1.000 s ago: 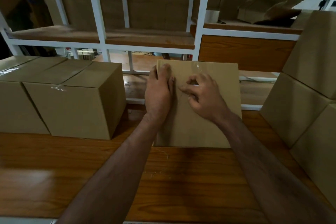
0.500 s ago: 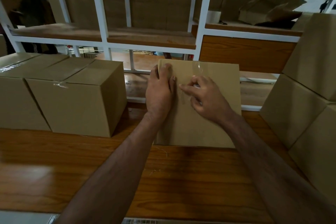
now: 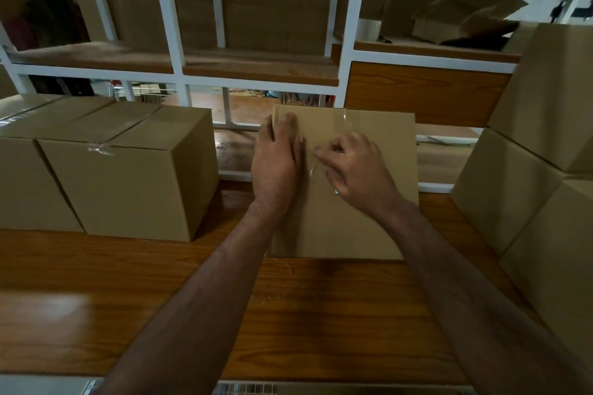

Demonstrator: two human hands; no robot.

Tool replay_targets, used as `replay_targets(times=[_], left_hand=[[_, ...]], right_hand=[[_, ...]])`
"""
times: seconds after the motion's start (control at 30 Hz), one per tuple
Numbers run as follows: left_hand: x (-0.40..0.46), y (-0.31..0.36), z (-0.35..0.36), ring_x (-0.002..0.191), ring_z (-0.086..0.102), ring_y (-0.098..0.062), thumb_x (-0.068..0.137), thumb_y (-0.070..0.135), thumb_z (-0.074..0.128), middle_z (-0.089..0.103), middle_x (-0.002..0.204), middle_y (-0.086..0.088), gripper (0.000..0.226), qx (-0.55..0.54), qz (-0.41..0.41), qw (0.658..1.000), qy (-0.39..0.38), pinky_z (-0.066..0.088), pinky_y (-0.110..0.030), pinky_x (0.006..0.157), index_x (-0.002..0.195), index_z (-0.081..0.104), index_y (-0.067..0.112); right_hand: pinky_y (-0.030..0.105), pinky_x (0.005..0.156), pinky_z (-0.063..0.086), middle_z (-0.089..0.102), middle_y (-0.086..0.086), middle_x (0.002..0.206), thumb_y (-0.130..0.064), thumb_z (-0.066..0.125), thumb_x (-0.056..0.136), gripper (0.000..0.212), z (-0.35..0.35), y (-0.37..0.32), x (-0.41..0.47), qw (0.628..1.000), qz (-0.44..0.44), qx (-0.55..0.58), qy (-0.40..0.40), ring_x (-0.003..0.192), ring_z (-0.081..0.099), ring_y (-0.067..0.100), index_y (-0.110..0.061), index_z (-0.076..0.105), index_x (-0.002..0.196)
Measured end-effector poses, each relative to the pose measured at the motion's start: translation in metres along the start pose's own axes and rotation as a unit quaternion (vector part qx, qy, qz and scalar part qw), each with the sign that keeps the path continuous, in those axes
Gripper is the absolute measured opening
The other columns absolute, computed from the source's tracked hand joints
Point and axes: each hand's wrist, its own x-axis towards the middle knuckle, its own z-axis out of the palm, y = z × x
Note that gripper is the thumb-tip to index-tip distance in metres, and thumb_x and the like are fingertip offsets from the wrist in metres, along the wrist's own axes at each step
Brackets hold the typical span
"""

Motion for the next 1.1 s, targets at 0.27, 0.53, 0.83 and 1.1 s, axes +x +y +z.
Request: replay_targets(times=[0.27,0.53,0.83,1.1], left_hand=[[-0.002,-0.002,0.001,0.125,0.048,-0.028,0.103,0.047,0.038,0.034,0.151,-0.011,0.047,0.004,0.009,1.000,0.008,0.048,-0.040,0.088,0.145,0.038,0.027],[-0.002,0.000,0.003,0.128,0.048,-0.029,0.101,0.053,0.035,0.033,0.152,-0.009,0.047,-0.006,-0.006,1.000,0.005,0.055,-0.053,0.091,0.143,0.036,0.031],[-0.006,0.003,0.004,0.132,0.046,-0.030,0.100,0.055,0.032,0.032,0.154,-0.007,0.051,0.000,-0.013,1.000,0.010,0.055,-0.053,0.095,0.145,0.035,0.030],[-0.018,0.006,0.003,0.134,0.043,-0.032,0.101,0.052,0.034,0.029,0.155,-0.012,0.048,0.008,-0.004,1.000,0.011,0.053,-0.057,0.096,0.145,0.030,0.032]], right_hand=[[0.034,0.088,0.043,0.055,0.005,0.112,-0.021,0.060,0.094,0.015,-0.001,0.000,-0.007,0.995,0.018,0.078,0.051,0.108,0.046,0.021,-0.018,0.068,0.106],[0.037,0.075,0.045,0.061,0.003,0.096,-0.023,0.054,0.094,0.015,-0.001,0.015,-0.037,0.984,0.068,0.107,0.129,0.091,0.052,0.019,-0.017,0.064,0.101],[0.020,0.065,0.046,0.061,-0.004,0.089,-0.016,0.054,0.092,0.011,-0.014,0.010,-0.056,0.943,0.115,0.245,0.194,0.080,0.057,0.011,-0.013,0.061,0.099],[0.012,0.058,0.042,0.051,-0.004,0.080,-0.041,0.062,0.090,0.034,-0.010,-0.002,-0.066,0.918,0.200,0.227,0.258,0.069,0.050,0.003,-0.009,0.052,0.093]])
